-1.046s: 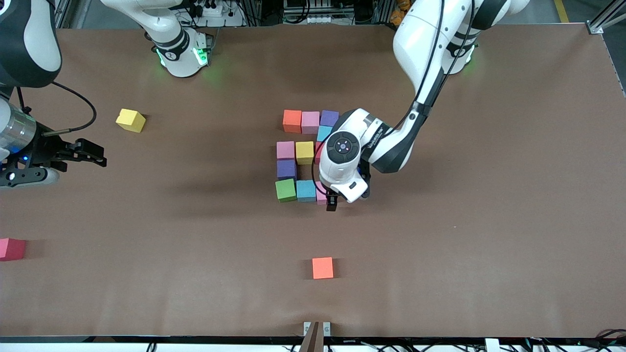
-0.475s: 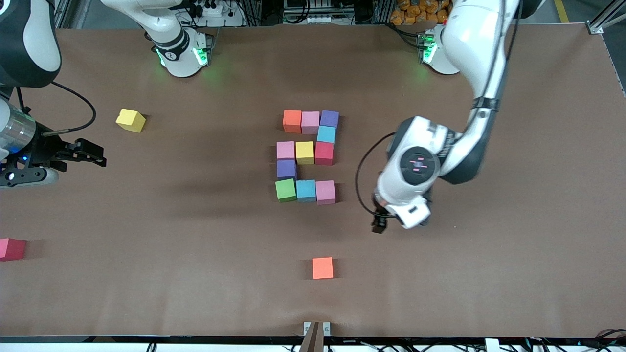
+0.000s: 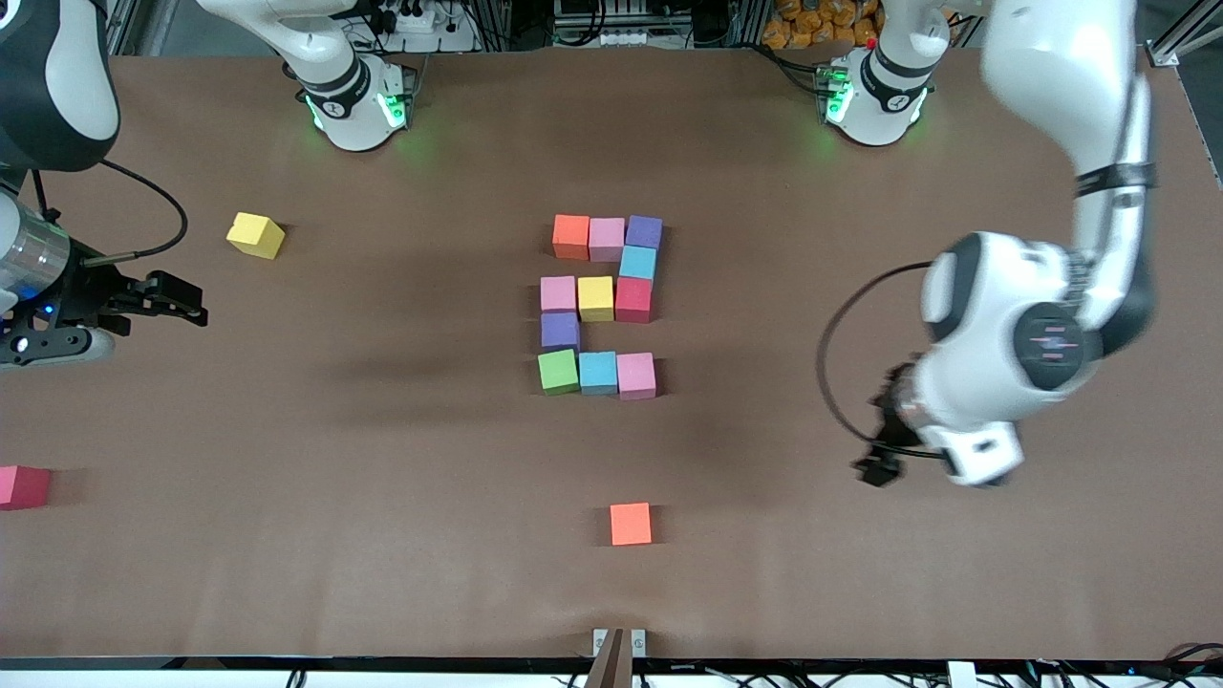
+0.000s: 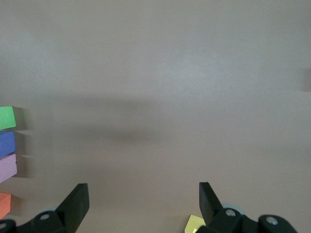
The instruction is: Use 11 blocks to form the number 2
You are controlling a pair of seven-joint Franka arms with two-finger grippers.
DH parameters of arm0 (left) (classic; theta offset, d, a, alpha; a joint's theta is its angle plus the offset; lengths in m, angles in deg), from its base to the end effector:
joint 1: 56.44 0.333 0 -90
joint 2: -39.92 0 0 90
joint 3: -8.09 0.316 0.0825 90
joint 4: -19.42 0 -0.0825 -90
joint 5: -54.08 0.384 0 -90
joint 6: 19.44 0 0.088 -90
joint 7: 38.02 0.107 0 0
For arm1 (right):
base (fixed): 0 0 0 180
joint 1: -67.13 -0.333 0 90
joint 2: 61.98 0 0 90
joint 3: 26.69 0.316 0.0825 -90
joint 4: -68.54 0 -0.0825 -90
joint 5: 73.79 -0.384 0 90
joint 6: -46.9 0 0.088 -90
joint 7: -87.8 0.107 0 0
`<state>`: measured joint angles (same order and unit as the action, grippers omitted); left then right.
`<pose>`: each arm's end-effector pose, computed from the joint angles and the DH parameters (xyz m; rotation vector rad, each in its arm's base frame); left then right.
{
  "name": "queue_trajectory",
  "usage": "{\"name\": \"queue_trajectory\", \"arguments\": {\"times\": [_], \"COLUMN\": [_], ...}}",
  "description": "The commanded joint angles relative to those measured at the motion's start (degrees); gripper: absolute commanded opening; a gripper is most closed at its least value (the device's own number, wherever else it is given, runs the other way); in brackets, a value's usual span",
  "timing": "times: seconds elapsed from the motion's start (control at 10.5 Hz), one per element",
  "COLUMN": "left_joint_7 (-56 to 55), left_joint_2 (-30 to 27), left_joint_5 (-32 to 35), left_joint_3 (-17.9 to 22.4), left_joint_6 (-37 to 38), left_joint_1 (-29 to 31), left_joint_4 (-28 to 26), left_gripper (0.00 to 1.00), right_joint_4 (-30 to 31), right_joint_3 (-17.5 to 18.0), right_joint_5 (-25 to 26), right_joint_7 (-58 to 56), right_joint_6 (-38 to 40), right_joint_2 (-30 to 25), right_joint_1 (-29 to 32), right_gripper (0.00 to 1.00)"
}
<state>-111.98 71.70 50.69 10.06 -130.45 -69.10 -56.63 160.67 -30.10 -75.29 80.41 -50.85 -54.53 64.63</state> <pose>0.7069 -0.1429 0.4174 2.6075 1.6317 0.0243 0.5996 -0.0051 0.5435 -3.1161 -0.1708 0.0473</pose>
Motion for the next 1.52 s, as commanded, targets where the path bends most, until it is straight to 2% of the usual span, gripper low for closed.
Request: {"name": "queue_trajectory", "arguments": {"times": [0.0, 0.29, 0.57, 0.76, 0.86, 0.95, 1.14, 1.33, 1.43], "left_joint_7": [8.79, 27.32, 36.05, 39.14, 39.76, 39.94, 43.95, 58.77, 61.36], "left_joint_2": [-4.61, -8.64, -19.44, -27.17, -31.64, -33.69, -34.85, -34.85, -34.68], "left_joint_5": [3.55, 4.53, 4.8, 4.97, 5.41, 5.5, 6.37, 7.09, 6.82], "left_joint_3": [-0.74, -0.74, -1.44, -5.38, -5.57, -5.57, -5.57, -5.57, -5.57], "left_joint_6": [3.32, 14.91, 15.56, 15.12, 13.64, 13.1, 12.13, 12.48, 13.61], "left_joint_1": [2.19, 3.34, 5.79, 9.22, 9.41, 9.41, 9.41, 10.72, 10.82], "left_joint_4": [-1.29, -2.95, -15.92, -23.66, -27.79, -28.7, -26.62, -22.31, -20.64], "left_gripper": [1.0, 1.0, 1.0, 1.0, 1.0, 1.0, 1.0, 1.0, 1.0], "right_joint_4": [-0.28, -0.28, -0.28, -0.19, -0.19, -0.19, -0.19, -0.11, -0.11], "right_joint_3": [0.33, 0.33, 0.33, 0.33, 0.33, 0.33, 0.33, 0.33, 0.33], "right_joint_5": [-0.52, -0.52, -0.52, -0.52, -0.52, -0.52, -0.52, -0.52, -0.52], "right_joint_7": [-0.53, -0.53, -0.61, -0.61, -0.61, -0.61, -0.53, -0.61, -0.61], "right_joint_6": [0.38, 0.38, 0.38, 0.38, 0.38, 0.38, 0.38, 0.38, 0.38], "right_joint_2": [-0.07, -0.07, -0.07, -0.07, -0.07, -0.07, -0.07, -0.07, -0.07], "right_joint_1": [0.57, 0.57, 0.57, 0.57, 0.57, 0.57, 0.57, 0.66, 0.57], "right_gripper": [1.0, 1.0, 1.0, 1.0, 1.0, 1.0, 1.0, 1.0, 1.0]}}
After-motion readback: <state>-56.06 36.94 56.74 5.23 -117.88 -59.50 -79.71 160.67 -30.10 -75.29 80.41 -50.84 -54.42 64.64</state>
